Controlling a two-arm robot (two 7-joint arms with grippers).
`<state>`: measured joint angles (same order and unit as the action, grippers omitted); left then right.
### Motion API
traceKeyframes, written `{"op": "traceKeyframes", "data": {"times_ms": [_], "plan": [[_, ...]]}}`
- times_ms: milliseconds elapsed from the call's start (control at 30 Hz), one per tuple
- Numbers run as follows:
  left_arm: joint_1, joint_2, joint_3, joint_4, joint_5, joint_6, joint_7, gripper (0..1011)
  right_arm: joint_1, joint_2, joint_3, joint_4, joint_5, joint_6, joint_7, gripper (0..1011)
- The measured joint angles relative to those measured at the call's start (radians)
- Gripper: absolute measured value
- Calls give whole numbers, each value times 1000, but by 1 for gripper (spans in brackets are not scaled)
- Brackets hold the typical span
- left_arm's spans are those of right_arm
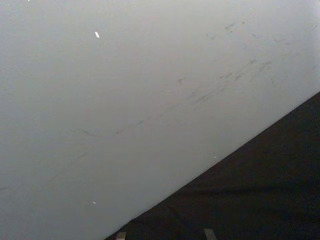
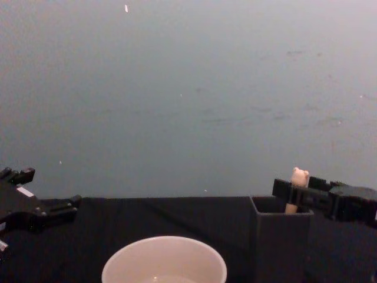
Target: Pick up the stirring spoon with one hand, stir inside the cup, then place it back in its original position.
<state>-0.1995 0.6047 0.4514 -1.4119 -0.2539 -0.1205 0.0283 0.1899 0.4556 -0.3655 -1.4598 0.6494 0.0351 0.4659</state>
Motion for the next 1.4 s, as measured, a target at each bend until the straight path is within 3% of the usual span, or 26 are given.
{"op": "traceKeyframes", "data": {"times_ms": [200, 333, 533, 733, 1033, 1400], "plan": [[0, 0, 0, 0, 0, 0, 0, 1001, 0, -13, 13, -6, -12, -46, -18, 1003], [0, 0, 0, 0, 0, 0, 0, 1001, -13, -49, 59, -25, -46, -155, -73, 1002], [0, 0, 0, 0, 0, 0, 0, 1001, -21, -93, 120, -22, -108, -242, -181, 1002], [0, 0, 0, 0, 0, 0, 0, 1001, -20, -106, 140, 46, -193, -254, -261, 1002], [0, 0, 0, 0, 0, 0, 0, 1001, -19, -128, 121, 176, -302, -233, -322, 1003], [0, 0, 0, 0, 0, 0, 0, 1001, -12, -156, 125, 230, -338, -218, -333, 1002]]}}
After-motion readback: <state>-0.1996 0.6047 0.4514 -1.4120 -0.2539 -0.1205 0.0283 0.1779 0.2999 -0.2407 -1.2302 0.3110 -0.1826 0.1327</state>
